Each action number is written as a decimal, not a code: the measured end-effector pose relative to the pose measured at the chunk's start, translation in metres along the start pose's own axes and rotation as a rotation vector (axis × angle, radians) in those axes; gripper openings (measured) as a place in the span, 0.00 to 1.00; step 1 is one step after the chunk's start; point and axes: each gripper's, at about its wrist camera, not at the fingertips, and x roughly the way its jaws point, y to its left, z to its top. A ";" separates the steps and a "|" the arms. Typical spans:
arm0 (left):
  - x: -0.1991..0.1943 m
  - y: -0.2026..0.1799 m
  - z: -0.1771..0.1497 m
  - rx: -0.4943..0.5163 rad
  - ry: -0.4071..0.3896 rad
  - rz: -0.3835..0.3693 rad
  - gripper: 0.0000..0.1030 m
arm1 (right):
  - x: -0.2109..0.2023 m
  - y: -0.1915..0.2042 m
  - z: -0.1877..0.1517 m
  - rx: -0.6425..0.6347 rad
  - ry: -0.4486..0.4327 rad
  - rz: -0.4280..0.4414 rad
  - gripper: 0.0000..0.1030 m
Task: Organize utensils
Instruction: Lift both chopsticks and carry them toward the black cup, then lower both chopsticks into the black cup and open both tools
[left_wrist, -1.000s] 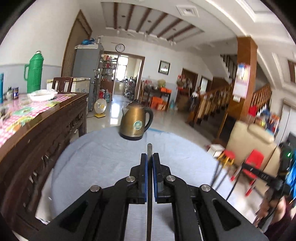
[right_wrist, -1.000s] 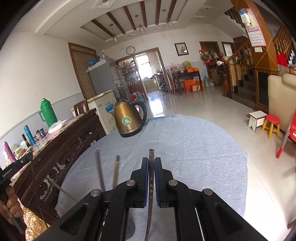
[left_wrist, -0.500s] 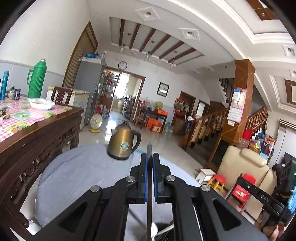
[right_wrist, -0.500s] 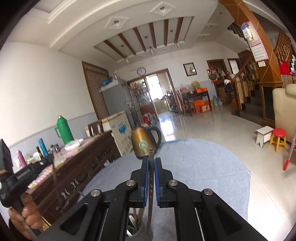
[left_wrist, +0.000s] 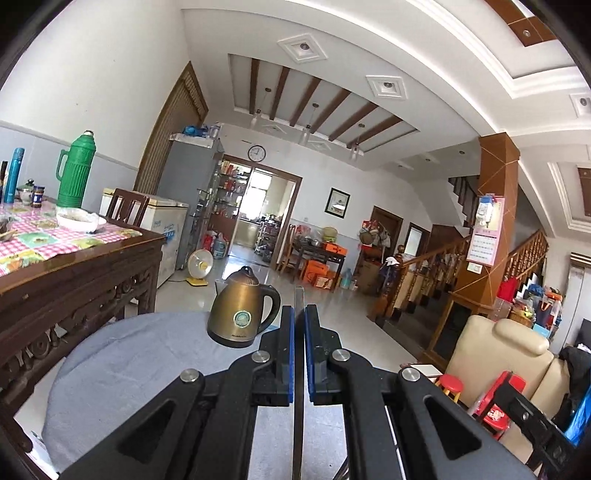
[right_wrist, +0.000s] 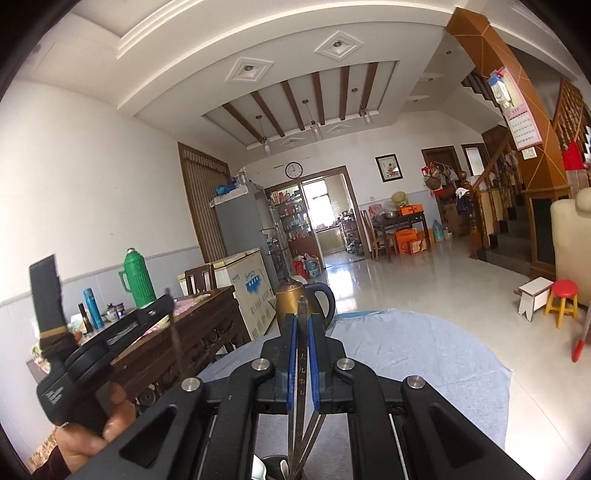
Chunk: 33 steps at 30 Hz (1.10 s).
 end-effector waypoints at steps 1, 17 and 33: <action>0.003 0.000 -0.004 0.001 0.002 0.008 0.05 | 0.002 0.002 -0.002 -0.007 0.003 0.000 0.07; 0.025 -0.004 -0.045 0.015 0.062 0.087 0.05 | 0.020 0.000 -0.028 -0.010 0.094 0.035 0.07; 0.013 -0.007 -0.058 0.081 0.104 0.120 0.05 | 0.031 0.001 -0.045 -0.003 0.176 0.036 0.07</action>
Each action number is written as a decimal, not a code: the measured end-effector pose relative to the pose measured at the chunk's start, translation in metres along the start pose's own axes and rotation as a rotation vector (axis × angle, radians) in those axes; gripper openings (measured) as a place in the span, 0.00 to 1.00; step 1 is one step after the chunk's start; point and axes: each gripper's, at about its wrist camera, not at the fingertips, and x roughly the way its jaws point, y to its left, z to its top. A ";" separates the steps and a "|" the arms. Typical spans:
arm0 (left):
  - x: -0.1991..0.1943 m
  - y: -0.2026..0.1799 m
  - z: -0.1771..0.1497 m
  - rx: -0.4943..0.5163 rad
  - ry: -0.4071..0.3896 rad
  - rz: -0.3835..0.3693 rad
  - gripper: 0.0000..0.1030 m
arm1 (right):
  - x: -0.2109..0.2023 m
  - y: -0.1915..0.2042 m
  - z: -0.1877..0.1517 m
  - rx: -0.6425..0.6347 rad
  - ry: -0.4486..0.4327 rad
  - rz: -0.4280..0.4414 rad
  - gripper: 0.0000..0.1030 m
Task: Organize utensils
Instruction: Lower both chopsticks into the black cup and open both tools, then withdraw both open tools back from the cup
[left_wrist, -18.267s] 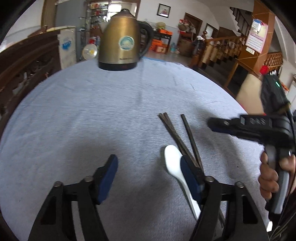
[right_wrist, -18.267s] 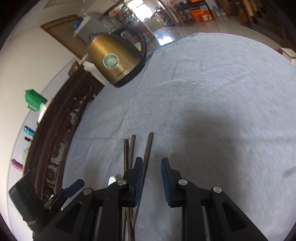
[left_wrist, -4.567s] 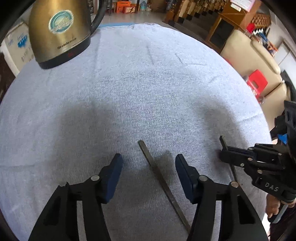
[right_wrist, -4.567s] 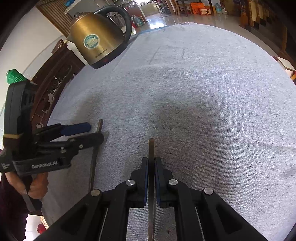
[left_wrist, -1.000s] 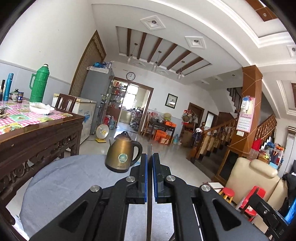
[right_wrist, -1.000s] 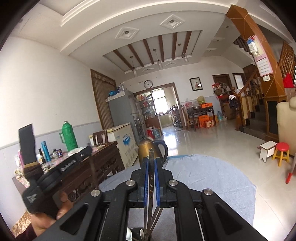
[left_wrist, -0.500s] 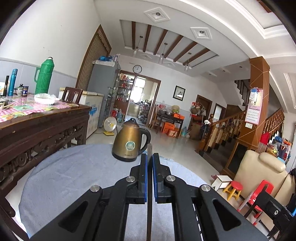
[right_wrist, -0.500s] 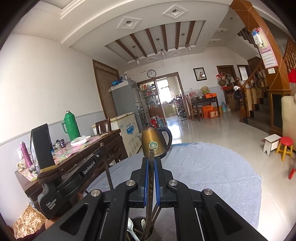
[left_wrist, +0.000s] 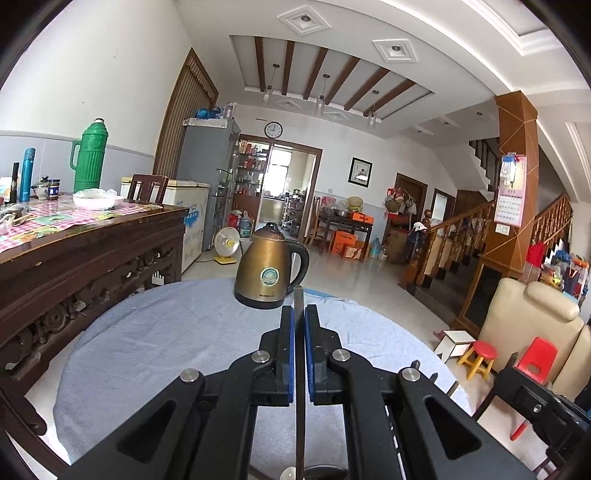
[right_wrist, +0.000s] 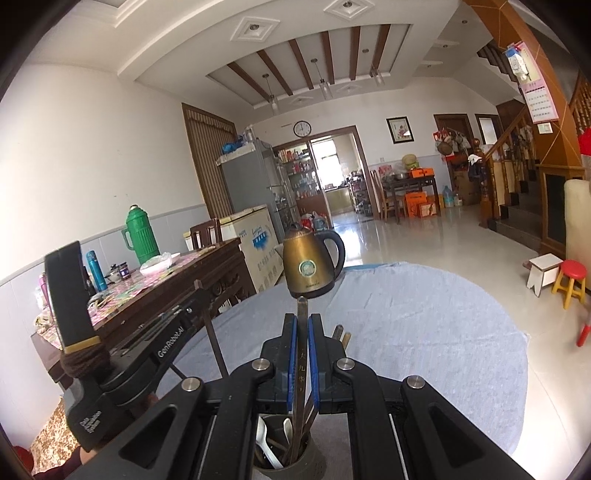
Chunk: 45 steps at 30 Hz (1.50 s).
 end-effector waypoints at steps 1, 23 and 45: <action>-0.001 0.000 0.000 0.007 0.001 0.005 0.05 | 0.001 0.001 -0.001 -0.001 0.005 -0.001 0.07; -0.019 0.008 -0.004 0.023 0.022 0.036 0.06 | 0.008 0.015 -0.010 0.000 0.091 -0.002 0.08; -0.086 0.022 0.001 0.130 0.087 0.220 0.78 | -0.023 0.019 -0.013 0.064 0.051 0.011 0.50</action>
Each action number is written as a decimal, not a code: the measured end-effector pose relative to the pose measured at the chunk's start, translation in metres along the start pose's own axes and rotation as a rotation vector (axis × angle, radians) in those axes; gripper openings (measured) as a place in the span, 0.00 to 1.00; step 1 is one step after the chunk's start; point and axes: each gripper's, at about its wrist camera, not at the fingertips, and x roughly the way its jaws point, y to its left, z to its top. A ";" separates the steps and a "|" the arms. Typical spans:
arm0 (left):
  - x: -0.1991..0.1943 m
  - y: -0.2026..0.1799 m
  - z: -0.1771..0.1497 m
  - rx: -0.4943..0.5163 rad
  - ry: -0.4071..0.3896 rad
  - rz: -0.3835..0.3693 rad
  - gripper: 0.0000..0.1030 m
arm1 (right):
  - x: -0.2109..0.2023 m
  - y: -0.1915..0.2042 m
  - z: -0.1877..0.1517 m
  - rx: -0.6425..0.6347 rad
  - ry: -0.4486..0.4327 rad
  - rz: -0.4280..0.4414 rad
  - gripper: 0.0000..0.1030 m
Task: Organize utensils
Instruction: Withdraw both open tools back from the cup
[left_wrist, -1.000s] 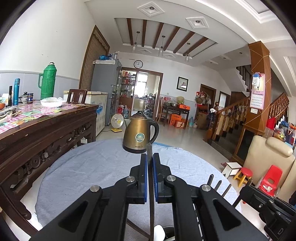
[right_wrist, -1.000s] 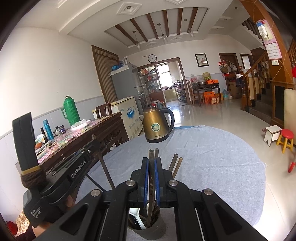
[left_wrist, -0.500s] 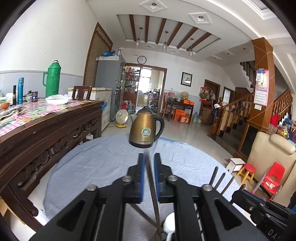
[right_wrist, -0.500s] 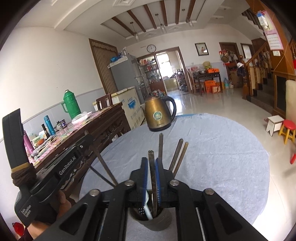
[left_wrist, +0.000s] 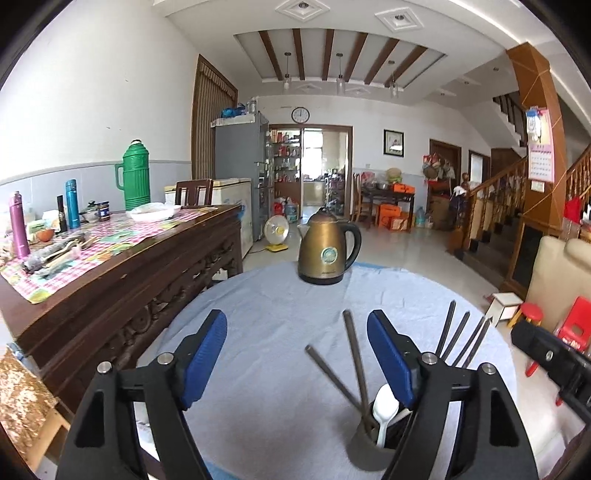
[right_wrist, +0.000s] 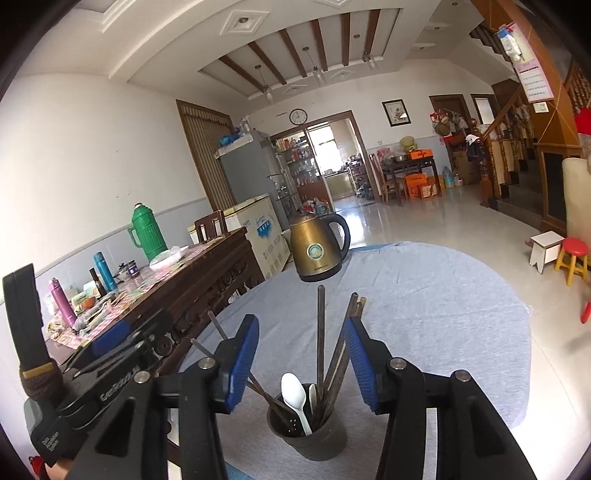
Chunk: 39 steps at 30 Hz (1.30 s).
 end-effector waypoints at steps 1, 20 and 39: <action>-0.004 0.002 0.000 0.003 0.007 0.003 0.79 | -0.002 0.000 0.000 0.004 0.003 -0.001 0.50; -0.069 0.012 -0.001 0.093 0.120 0.044 0.94 | -0.046 0.001 -0.012 0.045 0.108 -0.079 0.70; -0.103 0.029 0.001 0.144 0.111 0.092 0.96 | -0.073 0.016 -0.032 0.043 0.183 -0.110 0.70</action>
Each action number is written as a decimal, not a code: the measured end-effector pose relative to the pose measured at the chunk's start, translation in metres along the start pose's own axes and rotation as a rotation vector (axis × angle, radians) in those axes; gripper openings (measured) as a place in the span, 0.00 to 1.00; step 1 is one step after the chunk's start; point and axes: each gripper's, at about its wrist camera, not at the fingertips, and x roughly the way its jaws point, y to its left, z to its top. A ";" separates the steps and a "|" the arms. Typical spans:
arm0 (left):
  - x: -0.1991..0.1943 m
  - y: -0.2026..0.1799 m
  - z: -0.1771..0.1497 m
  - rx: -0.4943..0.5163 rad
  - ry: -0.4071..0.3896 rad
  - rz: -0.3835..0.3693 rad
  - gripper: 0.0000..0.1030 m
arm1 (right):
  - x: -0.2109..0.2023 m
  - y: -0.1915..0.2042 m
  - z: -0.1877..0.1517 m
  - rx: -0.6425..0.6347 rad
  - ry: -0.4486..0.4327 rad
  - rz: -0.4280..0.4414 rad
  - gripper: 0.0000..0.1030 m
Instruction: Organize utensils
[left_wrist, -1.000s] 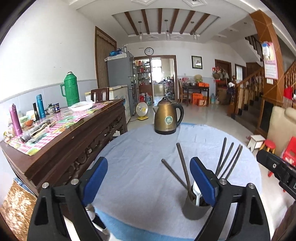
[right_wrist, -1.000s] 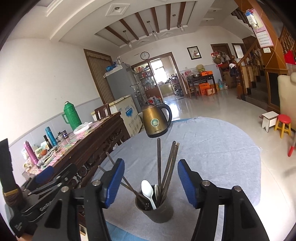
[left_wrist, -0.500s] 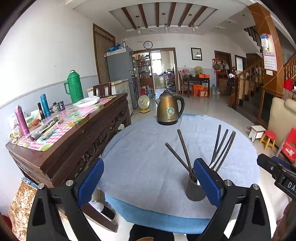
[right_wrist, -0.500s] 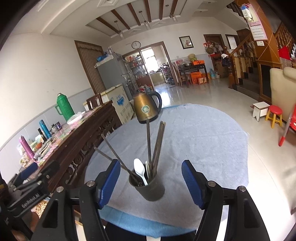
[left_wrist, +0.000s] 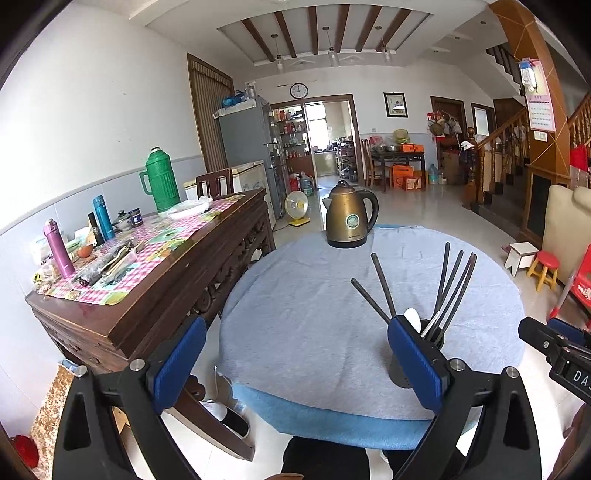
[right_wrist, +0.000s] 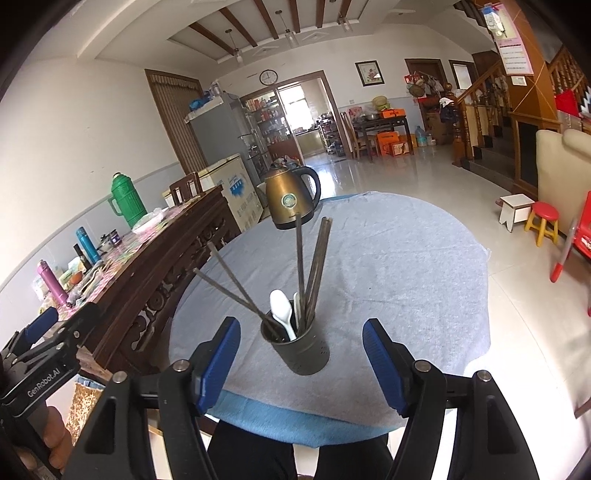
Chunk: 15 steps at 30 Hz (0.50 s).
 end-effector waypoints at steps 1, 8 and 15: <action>-0.001 0.001 0.000 0.000 -0.001 0.000 0.96 | -0.001 0.002 -0.001 -0.004 0.000 0.001 0.70; -0.005 0.004 -0.007 0.023 0.008 0.004 0.96 | -0.004 0.015 -0.005 -0.014 -0.001 0.013 0.70; -0.009 0.007 -0.010 0.034 0.010 0.008 0.96 | -0.003 0.020 -0.011 -0.007 0.002 -0.006 0.70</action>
